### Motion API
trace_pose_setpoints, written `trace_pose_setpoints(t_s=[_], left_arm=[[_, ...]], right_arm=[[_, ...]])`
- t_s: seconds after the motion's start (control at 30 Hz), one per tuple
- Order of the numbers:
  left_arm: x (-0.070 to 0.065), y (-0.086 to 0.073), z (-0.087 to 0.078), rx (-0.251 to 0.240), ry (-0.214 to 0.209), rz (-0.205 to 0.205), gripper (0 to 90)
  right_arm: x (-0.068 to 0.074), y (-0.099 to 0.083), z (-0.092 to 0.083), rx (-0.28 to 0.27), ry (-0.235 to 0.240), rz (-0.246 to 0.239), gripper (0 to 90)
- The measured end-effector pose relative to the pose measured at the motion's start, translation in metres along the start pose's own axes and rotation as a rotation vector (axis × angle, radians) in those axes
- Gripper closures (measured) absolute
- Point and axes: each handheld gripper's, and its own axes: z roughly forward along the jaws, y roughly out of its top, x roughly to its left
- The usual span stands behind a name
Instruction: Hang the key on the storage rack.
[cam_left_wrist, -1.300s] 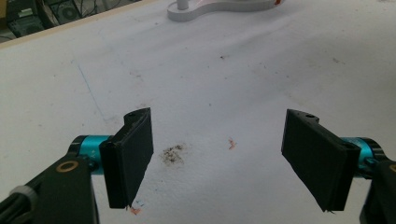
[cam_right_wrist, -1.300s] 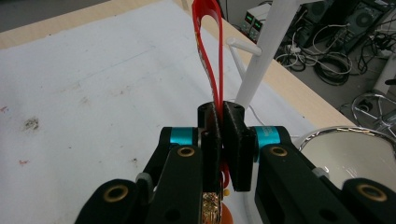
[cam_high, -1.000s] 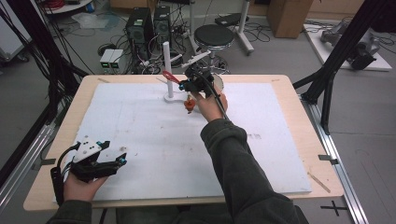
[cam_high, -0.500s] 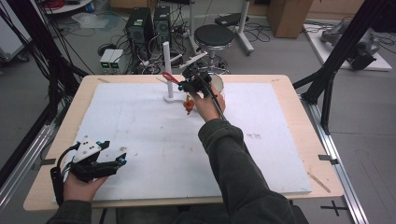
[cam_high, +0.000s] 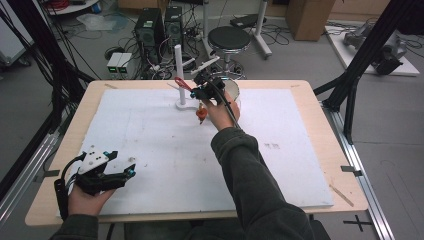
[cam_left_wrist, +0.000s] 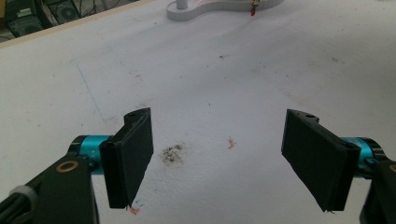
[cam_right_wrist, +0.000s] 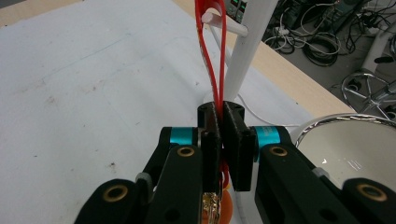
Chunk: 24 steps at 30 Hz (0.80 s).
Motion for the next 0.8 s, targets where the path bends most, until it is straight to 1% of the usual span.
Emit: trace_pose_setpoints(t_s=[0.23, 0.33, 0.8], left_arm=[[0.0, 0.0, 0.0, 0.0, -0.001, -0.001, 25.4], [0.0, 0.0, 0.0, 0.002, -0.001, 0.002, 25.4], [0.0, 0.0, 0.0, 0.001, -0.001, 0.001, 25.4]], right_arm=[[0.001, 0.0, 0.005, 0.01, 0.0, -0.002, 85.4], [0.002, 0.0, 0.007, 0.017, 0.001, 0.003, 85.5], [0.003, 0.001, 0.014, 0.023, -0.005, 0.005, 85.3]])
